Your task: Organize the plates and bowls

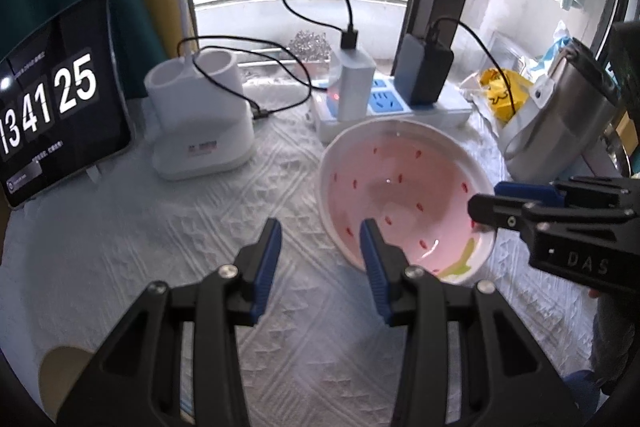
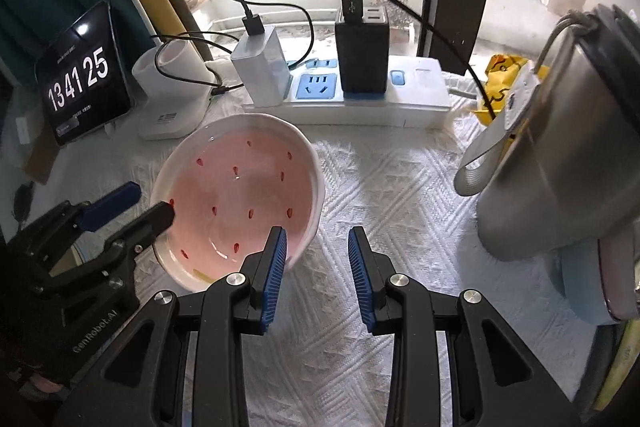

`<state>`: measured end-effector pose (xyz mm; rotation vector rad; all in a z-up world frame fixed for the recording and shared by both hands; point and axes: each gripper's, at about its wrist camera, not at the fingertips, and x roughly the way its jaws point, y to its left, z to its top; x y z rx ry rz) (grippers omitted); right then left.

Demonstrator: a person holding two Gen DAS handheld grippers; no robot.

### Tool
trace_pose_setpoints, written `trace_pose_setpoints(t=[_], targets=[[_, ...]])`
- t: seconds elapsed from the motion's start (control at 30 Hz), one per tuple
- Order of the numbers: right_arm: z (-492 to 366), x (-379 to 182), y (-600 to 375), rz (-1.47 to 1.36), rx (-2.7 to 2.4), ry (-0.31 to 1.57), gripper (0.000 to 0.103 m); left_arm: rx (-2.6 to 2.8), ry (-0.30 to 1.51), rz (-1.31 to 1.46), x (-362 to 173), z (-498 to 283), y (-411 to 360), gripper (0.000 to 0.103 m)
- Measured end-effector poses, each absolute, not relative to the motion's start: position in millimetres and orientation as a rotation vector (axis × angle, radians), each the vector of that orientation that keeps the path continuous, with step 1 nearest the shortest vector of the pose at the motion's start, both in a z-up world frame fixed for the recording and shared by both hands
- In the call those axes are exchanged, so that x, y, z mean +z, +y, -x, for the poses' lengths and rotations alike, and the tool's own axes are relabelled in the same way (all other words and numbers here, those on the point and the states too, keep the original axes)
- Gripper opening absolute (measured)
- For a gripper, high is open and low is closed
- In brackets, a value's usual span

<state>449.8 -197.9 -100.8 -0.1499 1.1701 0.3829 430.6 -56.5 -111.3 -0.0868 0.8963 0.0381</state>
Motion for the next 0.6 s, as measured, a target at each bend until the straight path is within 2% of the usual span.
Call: trace_pose_setpoints(t=[0.17,0.37,0.6], targets=[[-458,-110,-196,0.123,0.418,1.215,0.034,0.033,0.913,0.089,-114,-435,-58,0.042],[-460,-113,-193,0.118,0.46,1.22,0.02,0.012,0.93,0.094,-119,-440,-64,0.042],[-457,-112,-187,0.164,0.454,1.205,0.02,-0.041,0.913,0.087,-120,-439,-69,0.041]])
